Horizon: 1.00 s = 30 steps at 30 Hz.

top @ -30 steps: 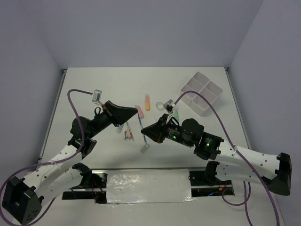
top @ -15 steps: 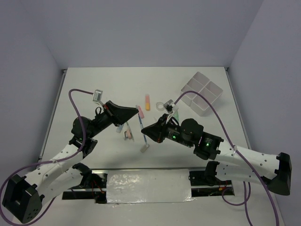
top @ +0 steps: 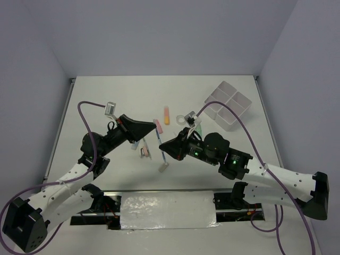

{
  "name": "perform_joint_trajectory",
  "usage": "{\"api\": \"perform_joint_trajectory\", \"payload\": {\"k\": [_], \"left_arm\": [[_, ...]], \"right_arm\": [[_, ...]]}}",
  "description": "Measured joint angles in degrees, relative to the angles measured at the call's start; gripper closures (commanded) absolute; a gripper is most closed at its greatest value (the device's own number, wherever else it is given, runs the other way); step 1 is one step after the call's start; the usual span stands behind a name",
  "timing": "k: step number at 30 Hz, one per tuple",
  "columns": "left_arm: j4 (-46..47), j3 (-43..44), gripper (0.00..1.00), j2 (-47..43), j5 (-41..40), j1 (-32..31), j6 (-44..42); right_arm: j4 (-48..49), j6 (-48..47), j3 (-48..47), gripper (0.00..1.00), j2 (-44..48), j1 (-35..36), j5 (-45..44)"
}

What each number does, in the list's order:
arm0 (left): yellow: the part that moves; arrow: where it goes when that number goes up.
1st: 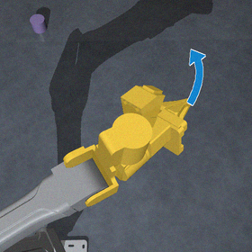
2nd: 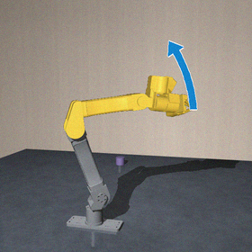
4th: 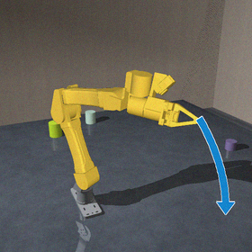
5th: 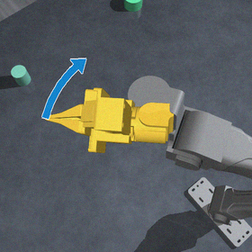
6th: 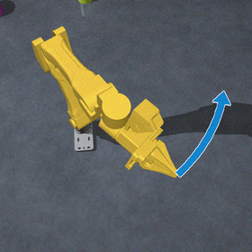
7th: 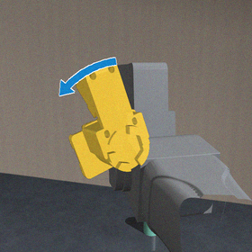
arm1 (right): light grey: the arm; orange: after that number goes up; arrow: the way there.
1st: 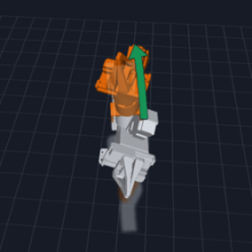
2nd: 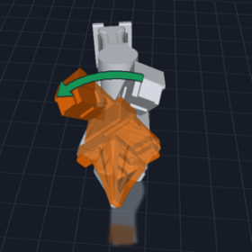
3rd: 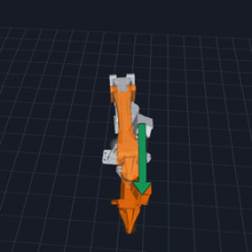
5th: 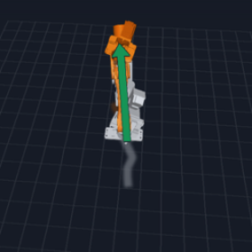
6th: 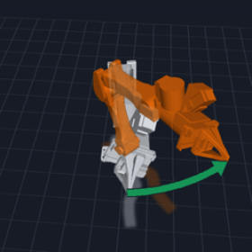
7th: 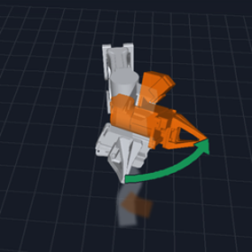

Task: Sort the stationery into containers
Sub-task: Close the pen cap on the pen.

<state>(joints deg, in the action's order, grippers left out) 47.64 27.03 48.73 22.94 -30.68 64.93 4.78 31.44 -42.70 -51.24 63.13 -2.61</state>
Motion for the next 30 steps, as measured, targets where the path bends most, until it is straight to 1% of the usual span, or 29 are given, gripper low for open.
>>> {"api": "perform_joint_trajectory", "payload": {"k": [8,23,24,27,28,30], "left_arm": [[0.0,-0.2,0.99,0.0,0.3,0.0,0.0],[0.7,-0.6,0.98,-0.6,0.1,-0.4,-0.1],[0.8,-0.6,0.97,-0.6,-0.1,-0.4,-0.2],[0.8,-0.6,0.88,-0.6,-0.6,-0.4,-0.5],[0.8,-0.5,0.82,-0.6,-0.7,-0.4,-0.7],[0.5,-0.4,0.76,-0.6,-0.7,-0.4,-1.9]], "right_arm": [[0.0,0.0,-0.2,1.00,-1.1,0.0,-0.6],[-0.9,-2.2,-4.0,1.00,-3.1,0.3,-3.4],[-1.0,-2.8,-4.4,1.00,-3.6,0.3,-3.6],[-1.0,-4.4,-4.9,1.00,-4.4,0.4,-4.3],[-1.0,-5.1,-5.0,1.00,-4.7,0.5,-4.4],[-1.0,-6.7,-5.3,1.00,-5.2,0.5,-4.7]]}}
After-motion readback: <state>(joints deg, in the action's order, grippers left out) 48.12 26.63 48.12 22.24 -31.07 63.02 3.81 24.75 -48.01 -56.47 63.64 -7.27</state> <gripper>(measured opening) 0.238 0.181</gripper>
